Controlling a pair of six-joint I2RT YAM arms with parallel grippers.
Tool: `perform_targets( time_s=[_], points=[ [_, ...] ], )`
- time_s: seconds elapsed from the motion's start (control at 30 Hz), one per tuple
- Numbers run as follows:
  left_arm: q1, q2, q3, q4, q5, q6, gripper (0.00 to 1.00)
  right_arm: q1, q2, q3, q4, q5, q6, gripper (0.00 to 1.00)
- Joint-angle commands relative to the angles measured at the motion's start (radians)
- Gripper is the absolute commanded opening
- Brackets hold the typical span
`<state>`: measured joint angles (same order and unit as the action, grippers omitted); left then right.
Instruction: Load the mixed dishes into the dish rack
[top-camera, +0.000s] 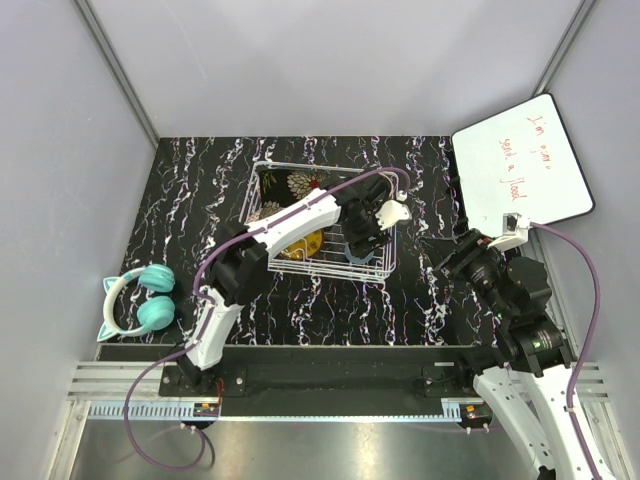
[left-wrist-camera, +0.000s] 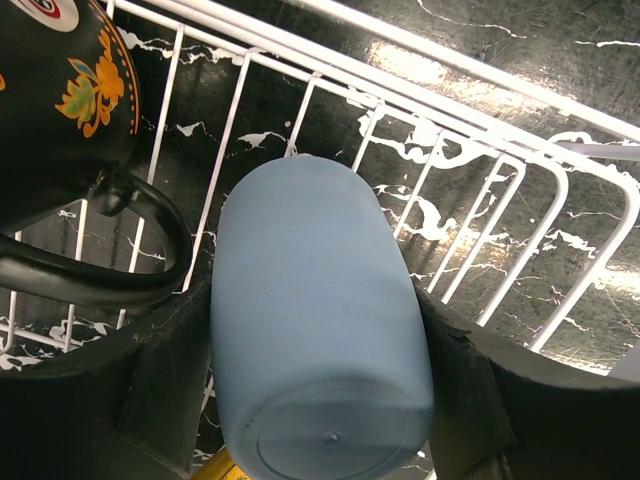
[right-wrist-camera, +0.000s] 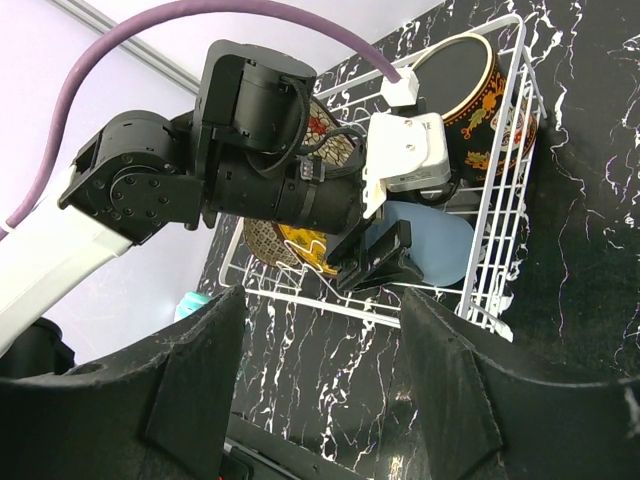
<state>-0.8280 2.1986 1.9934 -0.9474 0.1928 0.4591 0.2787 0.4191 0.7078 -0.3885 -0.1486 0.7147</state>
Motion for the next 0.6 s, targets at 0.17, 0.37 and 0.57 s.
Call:
perform_targets(
  time_s=[0.17,0.37,0.57],
  points=[
    [-0.003,0.001,-0.011,0.044,-0.007,-0.04,0.59,-0.004,-0.017,-0.004,0.017,0.001,0.006,0.72],
    [-0.011,-0.011,-0.013,0.048,-0.007,-0.05,0.95,-0.004,-0.02,-0.007,0.019,-0.005,0.009,0.72],
    [-0.014,-0.019,-0.015,0.055,-0.029,-0.053,0.99,-0.004,-0.022,-0.004,0.017,-0.014,0.009,0.72]
  ],
)
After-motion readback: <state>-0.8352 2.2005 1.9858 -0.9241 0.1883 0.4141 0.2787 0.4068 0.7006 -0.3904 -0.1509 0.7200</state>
